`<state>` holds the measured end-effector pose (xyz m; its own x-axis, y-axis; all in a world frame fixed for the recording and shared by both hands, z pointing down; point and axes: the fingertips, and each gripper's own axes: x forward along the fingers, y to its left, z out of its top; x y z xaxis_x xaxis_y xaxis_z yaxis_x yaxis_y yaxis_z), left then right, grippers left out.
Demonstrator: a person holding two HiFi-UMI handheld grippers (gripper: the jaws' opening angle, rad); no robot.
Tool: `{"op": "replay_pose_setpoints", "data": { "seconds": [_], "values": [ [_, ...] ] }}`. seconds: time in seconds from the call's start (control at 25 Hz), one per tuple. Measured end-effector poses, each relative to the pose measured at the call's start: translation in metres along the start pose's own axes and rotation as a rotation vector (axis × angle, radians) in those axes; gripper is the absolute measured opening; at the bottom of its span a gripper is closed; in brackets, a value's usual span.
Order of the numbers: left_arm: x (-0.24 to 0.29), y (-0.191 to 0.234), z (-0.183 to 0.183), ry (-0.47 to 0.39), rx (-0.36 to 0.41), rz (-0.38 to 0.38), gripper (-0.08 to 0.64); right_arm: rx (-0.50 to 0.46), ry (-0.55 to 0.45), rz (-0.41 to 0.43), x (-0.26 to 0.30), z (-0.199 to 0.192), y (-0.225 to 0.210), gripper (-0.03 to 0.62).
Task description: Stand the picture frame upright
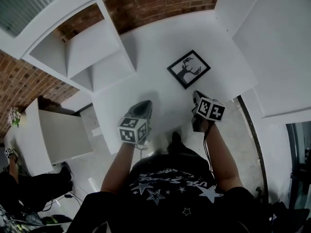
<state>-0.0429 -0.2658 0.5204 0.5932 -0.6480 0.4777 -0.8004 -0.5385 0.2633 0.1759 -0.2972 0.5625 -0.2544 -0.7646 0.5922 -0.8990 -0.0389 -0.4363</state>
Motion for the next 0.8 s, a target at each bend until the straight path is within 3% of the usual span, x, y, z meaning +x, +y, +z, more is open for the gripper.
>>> {"op": "replay_pose_setpoints", "data": {
  "seconds": [0.32,0.44,0.48,0.8],
  "values": [
    [0.032,0.001,0.019,0.0,-0.003,0.036,0.018,0.024,0.078,-0.001,0.043,0.018,-0.019,0.023],
    [0.039,0.002,0.022,-0.002,-0.008,0.051,0.018,0.047,0.103,0.003,0.06,0.024,-0.022,0.131],
    [0.04,0.002,0.023,-0.003,-0.01,0.056,0.018,0.047,0.11,-0.004,0.065,0.026,-0.024,0.138],
    [0.043,0.01,0.024,-0.011,-0.034,0.104,0.018,-0.112,0.182,-0.116,0.089,0.03,-0.032,0.195]
  ]
}}
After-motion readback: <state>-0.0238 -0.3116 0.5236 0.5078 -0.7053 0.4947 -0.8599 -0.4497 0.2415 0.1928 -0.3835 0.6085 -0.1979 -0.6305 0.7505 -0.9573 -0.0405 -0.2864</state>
